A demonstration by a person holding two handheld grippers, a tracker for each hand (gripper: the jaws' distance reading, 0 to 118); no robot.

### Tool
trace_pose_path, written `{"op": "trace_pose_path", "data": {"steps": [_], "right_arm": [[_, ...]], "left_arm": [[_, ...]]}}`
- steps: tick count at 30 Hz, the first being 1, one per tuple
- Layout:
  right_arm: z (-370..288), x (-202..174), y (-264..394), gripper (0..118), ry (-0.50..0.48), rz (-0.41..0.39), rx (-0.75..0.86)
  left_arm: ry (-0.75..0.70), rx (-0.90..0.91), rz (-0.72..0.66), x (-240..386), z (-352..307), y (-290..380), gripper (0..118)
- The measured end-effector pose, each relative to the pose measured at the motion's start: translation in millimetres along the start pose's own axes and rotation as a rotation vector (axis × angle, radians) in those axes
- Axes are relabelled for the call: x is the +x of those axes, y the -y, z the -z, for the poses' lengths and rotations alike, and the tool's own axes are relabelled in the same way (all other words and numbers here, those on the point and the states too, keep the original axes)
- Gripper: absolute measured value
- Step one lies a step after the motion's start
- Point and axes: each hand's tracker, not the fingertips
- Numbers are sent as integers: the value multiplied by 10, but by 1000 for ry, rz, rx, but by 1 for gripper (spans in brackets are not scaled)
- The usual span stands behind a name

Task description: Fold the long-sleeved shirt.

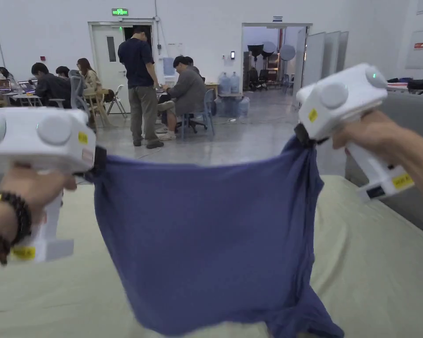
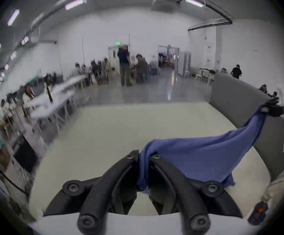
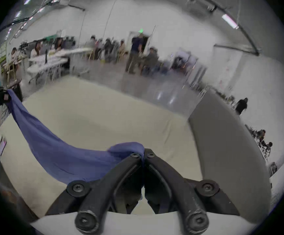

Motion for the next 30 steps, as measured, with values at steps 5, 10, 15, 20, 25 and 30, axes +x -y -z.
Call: {"op": "trace_pose_path", "data": {"steps": [5,10,15,20,25,30], "right_arm": [[-261,293,-680,0,139,33,102],[-424,503,-1062,0,170,78,207],[-467,567,-1194,0,196,55,217],[-212,500,-891,0,121,119,187],[431,167,-201,0,49,131,120],[1113,-187,482,0,4,140,-30]], "left_arm": [[-14,80,-3,173,12,-968,4],[-89,149,-3,325,13,-1464,4],[-44,160,-100,286,43,-1580,4],[-43,116,-83,222,330,-1238,4],[-51,-7,-46,165,882,-579,4],[-24,-99,-37,169,1304,160,4]]}}
